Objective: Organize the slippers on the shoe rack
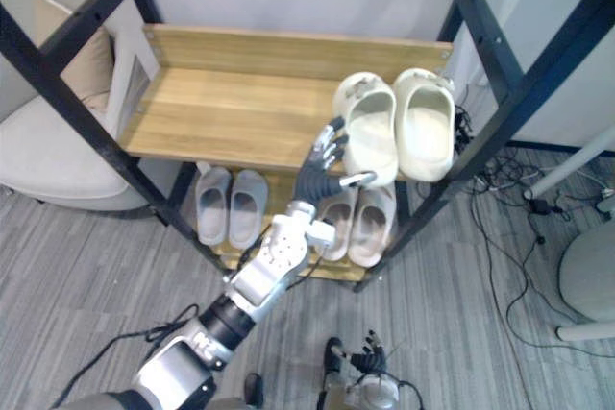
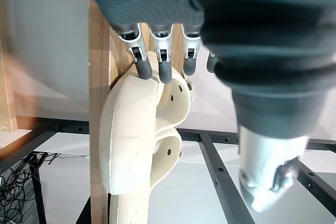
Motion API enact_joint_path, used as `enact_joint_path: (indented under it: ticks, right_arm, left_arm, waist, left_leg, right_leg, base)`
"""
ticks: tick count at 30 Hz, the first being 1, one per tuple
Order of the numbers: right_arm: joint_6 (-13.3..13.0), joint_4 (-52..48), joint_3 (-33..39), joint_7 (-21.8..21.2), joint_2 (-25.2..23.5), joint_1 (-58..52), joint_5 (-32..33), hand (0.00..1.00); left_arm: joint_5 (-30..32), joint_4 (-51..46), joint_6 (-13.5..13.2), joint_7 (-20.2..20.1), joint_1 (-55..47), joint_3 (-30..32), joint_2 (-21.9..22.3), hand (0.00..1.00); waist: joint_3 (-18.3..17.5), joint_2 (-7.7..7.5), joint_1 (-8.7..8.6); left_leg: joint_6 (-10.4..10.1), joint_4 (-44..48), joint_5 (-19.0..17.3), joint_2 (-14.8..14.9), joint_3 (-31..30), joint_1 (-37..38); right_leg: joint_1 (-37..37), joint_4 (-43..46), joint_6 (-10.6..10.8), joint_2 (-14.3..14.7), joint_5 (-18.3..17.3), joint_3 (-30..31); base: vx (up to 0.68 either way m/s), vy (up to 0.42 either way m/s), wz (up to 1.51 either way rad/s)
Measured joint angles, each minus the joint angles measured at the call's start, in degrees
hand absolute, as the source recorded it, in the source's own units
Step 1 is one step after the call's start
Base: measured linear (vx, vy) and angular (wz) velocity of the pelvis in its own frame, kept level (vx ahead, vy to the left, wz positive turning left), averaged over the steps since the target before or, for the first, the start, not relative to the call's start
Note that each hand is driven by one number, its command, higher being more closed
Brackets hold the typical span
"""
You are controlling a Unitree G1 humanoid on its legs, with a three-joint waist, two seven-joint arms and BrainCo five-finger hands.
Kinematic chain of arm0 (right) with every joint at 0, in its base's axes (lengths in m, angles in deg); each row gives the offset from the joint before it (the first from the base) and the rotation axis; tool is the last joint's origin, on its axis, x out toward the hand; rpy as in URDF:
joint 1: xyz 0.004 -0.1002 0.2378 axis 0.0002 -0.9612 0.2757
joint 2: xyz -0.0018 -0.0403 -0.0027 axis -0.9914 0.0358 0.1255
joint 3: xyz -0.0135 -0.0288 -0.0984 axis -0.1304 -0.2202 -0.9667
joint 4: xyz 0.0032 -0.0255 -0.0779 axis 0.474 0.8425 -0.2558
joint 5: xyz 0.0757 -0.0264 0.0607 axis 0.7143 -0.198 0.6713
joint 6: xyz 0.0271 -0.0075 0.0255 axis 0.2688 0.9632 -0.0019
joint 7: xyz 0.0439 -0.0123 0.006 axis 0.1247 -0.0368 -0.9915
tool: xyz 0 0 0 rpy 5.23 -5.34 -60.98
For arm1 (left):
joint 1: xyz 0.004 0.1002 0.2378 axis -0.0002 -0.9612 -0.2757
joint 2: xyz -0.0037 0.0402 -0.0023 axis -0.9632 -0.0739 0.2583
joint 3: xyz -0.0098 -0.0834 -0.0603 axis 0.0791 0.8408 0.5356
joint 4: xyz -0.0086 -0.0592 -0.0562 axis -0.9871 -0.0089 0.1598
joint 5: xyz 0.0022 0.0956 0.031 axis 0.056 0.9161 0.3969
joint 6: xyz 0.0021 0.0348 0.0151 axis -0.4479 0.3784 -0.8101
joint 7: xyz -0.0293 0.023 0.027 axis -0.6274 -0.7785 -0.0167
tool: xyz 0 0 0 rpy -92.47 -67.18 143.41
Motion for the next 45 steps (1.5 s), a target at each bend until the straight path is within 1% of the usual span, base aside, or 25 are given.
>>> enact_joint_path:
  ticks: [3, 10, 17, 22, 27, 31, 36, 39, 41, 42, 44, 45]
  right_arm:
    - [0.0, 0.0, 1.6, 0.0, 0.0, 1.0, 0.0, 0.0]
    - [0.0, 0.0, 2.1, 0.0, -0.2, 1.8, -0.1, 0.0]
    - [0.0, 0.0, 3.8, 0.0, -2.0, 1.9, -0.1, 0.0]
    - [0.0, 0.0, 4.2, 0.0, -1.8, 2.1, -0.1, 0.0]
    - [0.0, 0.0, 4.2, -0.1, -2.1, 2.3, -0.2, 0.0]
    - [0.0, 0.1, 4.3, -0.1, -2.1, 2.6, -0.2, 0.0]
    - [0.0, 0.2, 4.3, -0.1, -1.9, 2.6, -0.3, 0.0]
    - [0.0, 1.1, 4.2, -0.2, -2.0, 2.8, -0.3, 0.0]
    - [0.1, 2.2, 4.2, -0.4, -1.9, 3.0, -0.3, 0.0]
    - [0.4, 2.3, 4.2, -0.7, -2.0, 3.0, -0.3, 0.0]
    - [0.4, 2.3, 3.9, -1.0, -2.0, 2.4, -0.3, 0.0]
    - [0.4, 2.2, 3.6, -1.2, -1.9, 2.0, -0.3, 0.0]
  left_arm:
    - [0.0, 1.9, -0.1, 0.1, 0.8, 2.4, -0.3, 0.0]
    - [0.8, 4.0, -1.1, 0.0, 1.8, 3.4, -0.6, 0.0]
    - [1.0, 6.1, -1.0, 0.0, 3.9, 4.4, -1.4, 0.0]
    - [1.0, 8.6, -1.0, 0.1, 7.0, 5.1, -1.8, 0.0]
    - [1.1, 9.7, -1.0, 0.1, 7.7, 5.0, -1.8, 0.0]
    - [2.1, 10.4, -1.0, 0.0, 7.7, 6.2, -1.8, 0.0]
    - [2.2, 10.2, -1.0, 0.0, 7.6, 6.8, -2.2, 0.0]
    - [2.2, 9.2, -0.5, -0.1, 7.2, 6.9, -2.7, 0.0]
    - [2.2, 7.0, 0.2, -0.1, 5.9, 7.6, -2.7, 0.0]
    - [2.2, 4.8, 0.2, -0.2, 3.9, 8.1, -2.8, 0.0]
    - [2.2, 3.3, 0.3, -0.2, 2.2, 8.0, -2.9, 0.0]
    - [2.1, 1.4, 0.3, -0.4, 1.0, 7.8, -2.9, 0.0]
  waist:
    - [0.0, -0.15, -0.38]
    - [0.1, -0.28, -0.77]
    - [0.3, -0.5, -1.05]
    - [0.3, -0.45, -1.17]
    - [0.4, -0.35, -1.4]
    - [0.4, -0.34, -1.62]
    - [0.6, -0.02, -1.68]
    - [0.6, 0.08, -1.72]
    - [0.6, 0.22, -1.94]
    - [0.9, 0.61, -2.29]
    - [0.8, 0.87, -2.33]
    - [0.7, 0.98, -2.03]
  left_leg:
    - [0.0, -0.7, 0.0, 0.0, 0.5, 0.8]
    - [-0.1, -1.9, 0.0, 0.1, 0.6, 2.1]
    - [-0.6, -2.4, -0.4, 0.6, 1.2, 3.0]
    - [-0.7, -2.8, -0.5, 1.1, 1.5, 3.4]
    - [-0.7, -2.9, -0.7, 0.9, 1.4, 4.1]
    - [-0.6, -2.8, -0.8, 0.8, 1.5, 4.3]
    - [-0.6, -2.7, -0.8, 1.0, 1.4, 4.4]
    - [-0.6, -2.7, -0.8, 1.1, 1.2, 4.4]
    - [-0.6, -2.7, -0.8, 1.1, 0.8, 4.5]
    - [-0.6, -2.7, -0.8, 1.1, 0.0, 5.0]
    - [-0.6, -2.6, -0.8, 1.2, -0.7, 5.1]
    - [-0.6, -2.4, -0.8, 1.1, -1.4, 4.6]
  right_leg:
    - [0.0, 0.0, 0.0, 0.2, 0.0, 0.7]
    - [0.6, 0.0, 0.2, 0.5, -0.3, 0.9]
    - [1.2, 0.0, 0.3, 0.9, -1.0, 0.8]
    - [1.2, 0.0, 0.1, 1.6, -1.2, 0.9]
    - [1.7, 0.0, 0.2, 1.5, -1.2, 0.9]
    - [2.0, 0.0, 0.4, 1.4, -1.4, 0.9]
    - [2.1, 0.0, 0.3, 1.6, -1.4, 0.9]
    - [2.1, 0.0, 0.3, 1.6, -1.4, 0.7]
    - [2.4, 0.0, 0.3, 1.5, -1.5, 0.3]
    - [3.4, 0.0, 0.3, 1.4, -1.9, -0.6]
    - [4.0, 0.0, 0.3, 1.2, -2.2, -1.1]
    - [3.9, 0.0, 0.4, 1.1, -2.2, -1.5]
  base:
    - [0.02, -0.007, -0.18]
    - [0.04, 0.001, -0.02]
    - [0.03, -0.002, -0.02]
    - [0.08, -0.009, -0.05]
    - [0.03, 0.007, -0.01]
    - [0.0, 0.0, 0.0]
    - [0.0, 0.0, 0.0]
    - [0.0, -0.001, 0.01]
    - [0.02, 0.003, 0.13]
    - [0.03, 0.005, 0.2]
    - [0.02, 0.011, 0.25]
    - [0.02, 0.015, 0.27]
